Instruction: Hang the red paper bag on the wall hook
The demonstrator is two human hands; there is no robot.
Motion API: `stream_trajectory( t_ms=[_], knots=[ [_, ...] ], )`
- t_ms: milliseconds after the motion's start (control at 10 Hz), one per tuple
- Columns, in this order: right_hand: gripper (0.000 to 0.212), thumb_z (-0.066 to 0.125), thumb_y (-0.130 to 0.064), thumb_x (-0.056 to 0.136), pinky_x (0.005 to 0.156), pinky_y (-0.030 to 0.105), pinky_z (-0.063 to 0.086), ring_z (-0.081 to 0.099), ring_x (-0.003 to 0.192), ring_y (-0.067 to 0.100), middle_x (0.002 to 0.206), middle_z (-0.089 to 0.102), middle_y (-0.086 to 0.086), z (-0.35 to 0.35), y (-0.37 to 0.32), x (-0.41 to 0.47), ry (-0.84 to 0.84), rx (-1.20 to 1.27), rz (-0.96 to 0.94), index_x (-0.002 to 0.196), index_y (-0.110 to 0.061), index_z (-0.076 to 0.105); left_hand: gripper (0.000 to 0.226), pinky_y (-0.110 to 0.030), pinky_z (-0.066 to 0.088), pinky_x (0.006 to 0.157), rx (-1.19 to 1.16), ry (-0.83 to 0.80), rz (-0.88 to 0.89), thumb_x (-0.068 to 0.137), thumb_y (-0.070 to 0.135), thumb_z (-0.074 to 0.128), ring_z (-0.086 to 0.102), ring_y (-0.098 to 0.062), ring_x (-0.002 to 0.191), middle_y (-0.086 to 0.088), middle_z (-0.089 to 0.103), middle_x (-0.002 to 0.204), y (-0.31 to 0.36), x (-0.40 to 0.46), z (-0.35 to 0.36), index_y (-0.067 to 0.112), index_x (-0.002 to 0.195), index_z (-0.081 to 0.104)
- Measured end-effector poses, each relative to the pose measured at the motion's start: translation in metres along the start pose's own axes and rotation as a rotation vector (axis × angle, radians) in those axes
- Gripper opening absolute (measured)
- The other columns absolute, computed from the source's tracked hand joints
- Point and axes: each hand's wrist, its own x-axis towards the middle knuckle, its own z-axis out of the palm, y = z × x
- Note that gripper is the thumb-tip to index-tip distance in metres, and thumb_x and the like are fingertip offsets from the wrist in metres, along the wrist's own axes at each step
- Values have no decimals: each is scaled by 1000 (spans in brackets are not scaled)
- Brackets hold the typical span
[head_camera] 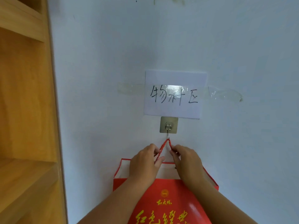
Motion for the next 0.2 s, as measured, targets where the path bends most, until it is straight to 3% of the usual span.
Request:
stream_trajectory(
  t_ms=[100,200],
  knots=[
    [24,77,-20,91,78,31,57,73,88,16,100,80,-4,-13,-4,-25,19,34,52,115,-21,77,25,-27,60,78,3,37,-9,99,51,51,66,-9,95,12,69,112,-5,-21,-8,32,115,57],
    [27,75,-24,92,87,33,56,70,99,14,110,77,-6,-35,-6,-46,12,56,123,120,-24,73,27,-26,57,83,52,32,21,101,47,45,63,-9,100,10,69,114,-9,-40,-17,30,116,59]
  ],
)
